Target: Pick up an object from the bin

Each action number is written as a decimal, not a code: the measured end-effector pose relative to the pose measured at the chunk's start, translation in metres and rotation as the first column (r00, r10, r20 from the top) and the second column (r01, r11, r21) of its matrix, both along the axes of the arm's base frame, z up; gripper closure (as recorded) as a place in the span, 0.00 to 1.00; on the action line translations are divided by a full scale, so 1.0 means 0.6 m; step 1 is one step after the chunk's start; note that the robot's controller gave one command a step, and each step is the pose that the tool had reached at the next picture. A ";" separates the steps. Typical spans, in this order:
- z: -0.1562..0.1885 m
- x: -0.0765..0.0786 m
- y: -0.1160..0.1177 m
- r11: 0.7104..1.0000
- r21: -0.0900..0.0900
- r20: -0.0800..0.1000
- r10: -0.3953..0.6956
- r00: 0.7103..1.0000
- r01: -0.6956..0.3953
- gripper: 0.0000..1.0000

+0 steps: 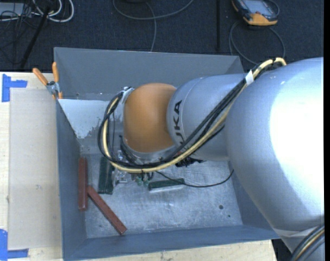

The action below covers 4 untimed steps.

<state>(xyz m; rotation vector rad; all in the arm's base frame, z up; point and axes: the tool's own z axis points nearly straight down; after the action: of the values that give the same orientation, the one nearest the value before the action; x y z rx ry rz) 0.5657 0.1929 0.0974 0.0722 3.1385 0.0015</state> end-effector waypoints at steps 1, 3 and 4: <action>-0.001 -0.001 0.000 1.000 0.000 -0.003 -0.001 1.000 0.001 0.00; -0.029 0.076 0.050 0.953 0.000 -0.007 0.304 0.953 -0.304 1.00; -0.029 0.076 0.050 0.953 0.001 -0.007 0.303 0.953 -0.303 1.00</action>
Offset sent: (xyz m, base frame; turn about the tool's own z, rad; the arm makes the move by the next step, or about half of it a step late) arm 0.0000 0.0000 0.0000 0.0000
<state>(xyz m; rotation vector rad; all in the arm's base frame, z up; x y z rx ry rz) 0.6110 0.2227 0.0802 -0.4107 3.1194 0.0013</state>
